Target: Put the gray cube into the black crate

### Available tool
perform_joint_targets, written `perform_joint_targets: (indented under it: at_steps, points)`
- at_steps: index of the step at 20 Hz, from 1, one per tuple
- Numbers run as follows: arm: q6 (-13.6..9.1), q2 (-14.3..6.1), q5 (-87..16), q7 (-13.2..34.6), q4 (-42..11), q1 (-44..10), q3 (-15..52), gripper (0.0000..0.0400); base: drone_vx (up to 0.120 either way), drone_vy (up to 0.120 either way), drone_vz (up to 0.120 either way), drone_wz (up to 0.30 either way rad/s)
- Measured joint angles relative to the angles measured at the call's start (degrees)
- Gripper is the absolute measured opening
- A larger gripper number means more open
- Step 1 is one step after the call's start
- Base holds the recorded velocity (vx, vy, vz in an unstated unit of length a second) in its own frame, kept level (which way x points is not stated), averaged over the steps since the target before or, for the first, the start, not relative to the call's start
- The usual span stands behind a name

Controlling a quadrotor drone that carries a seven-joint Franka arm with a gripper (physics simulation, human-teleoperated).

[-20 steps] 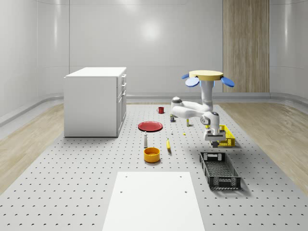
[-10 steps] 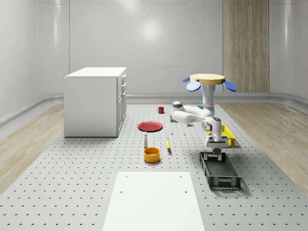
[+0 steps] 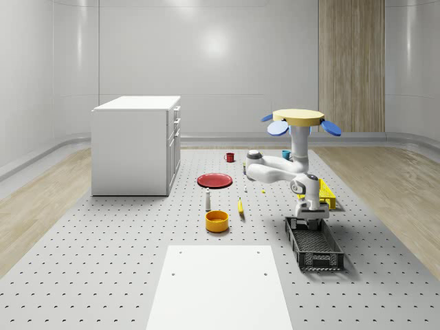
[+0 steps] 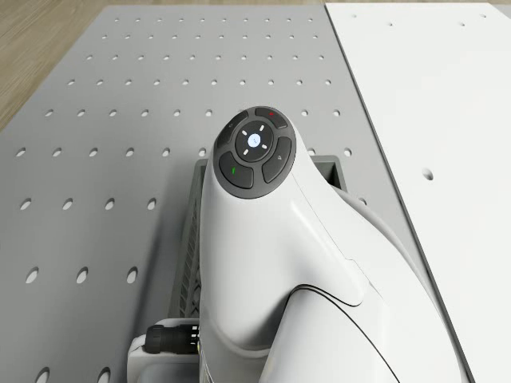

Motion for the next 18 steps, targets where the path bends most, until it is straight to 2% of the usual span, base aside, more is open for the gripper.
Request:
perform_joint_targets:
  at_steps: [12,18]
  points:
    - [0.1,-0.09,-0.05,0.0,0.0,-0.01,-0.07,0.025,0.117,-0.013,0.0,0.0]
    - [1.23,-0.27,-3.76,0.12,0.27,-0.34,-3.95,0.025,0.0,0.0,0.0,0.0]
